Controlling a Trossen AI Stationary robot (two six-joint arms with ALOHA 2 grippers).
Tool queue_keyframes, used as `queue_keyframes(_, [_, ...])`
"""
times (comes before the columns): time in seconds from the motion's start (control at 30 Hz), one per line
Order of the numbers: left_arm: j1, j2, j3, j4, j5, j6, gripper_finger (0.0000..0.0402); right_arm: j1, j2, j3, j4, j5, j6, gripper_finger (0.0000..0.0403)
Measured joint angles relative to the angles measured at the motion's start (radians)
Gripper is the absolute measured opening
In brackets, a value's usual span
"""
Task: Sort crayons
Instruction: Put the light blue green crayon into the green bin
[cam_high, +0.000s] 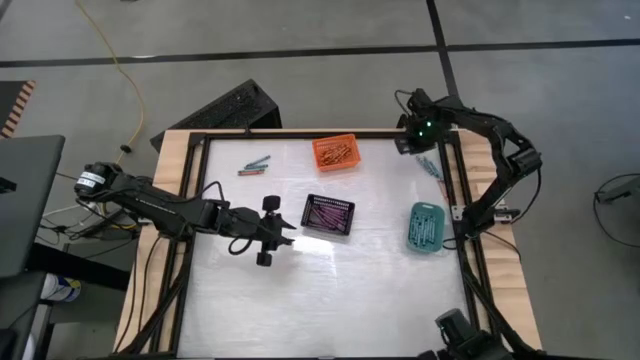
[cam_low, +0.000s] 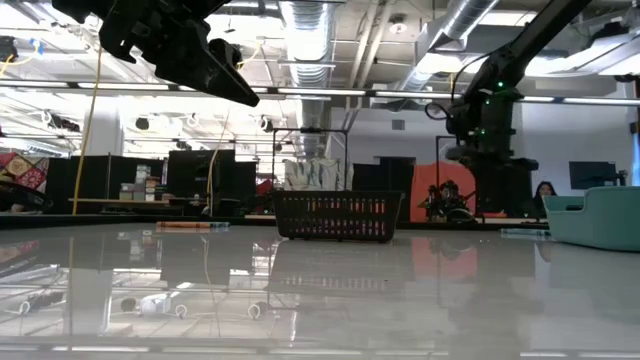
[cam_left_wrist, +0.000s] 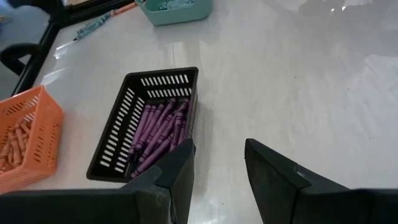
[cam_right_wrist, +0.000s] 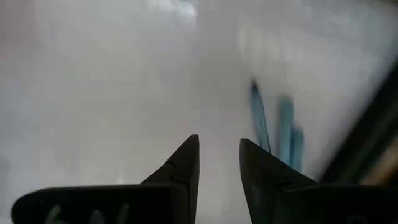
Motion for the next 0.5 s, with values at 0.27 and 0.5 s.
queue_keyframes(0.27, [0.0, 0.0, 0.0, 0.016, 0.021, -0.006, 0.0132, 0.062, -0.017, -0.018, -0.025, 0.079, 0.092, 0.0107])
queue_keyframes(0.5, [-0.01, 0.0, 0.0, -0.004, 0.053, -0.037, 0.0132, 0.086, -0.04, -0.043, -0.075, 0.197, 0.135, 0.0107])
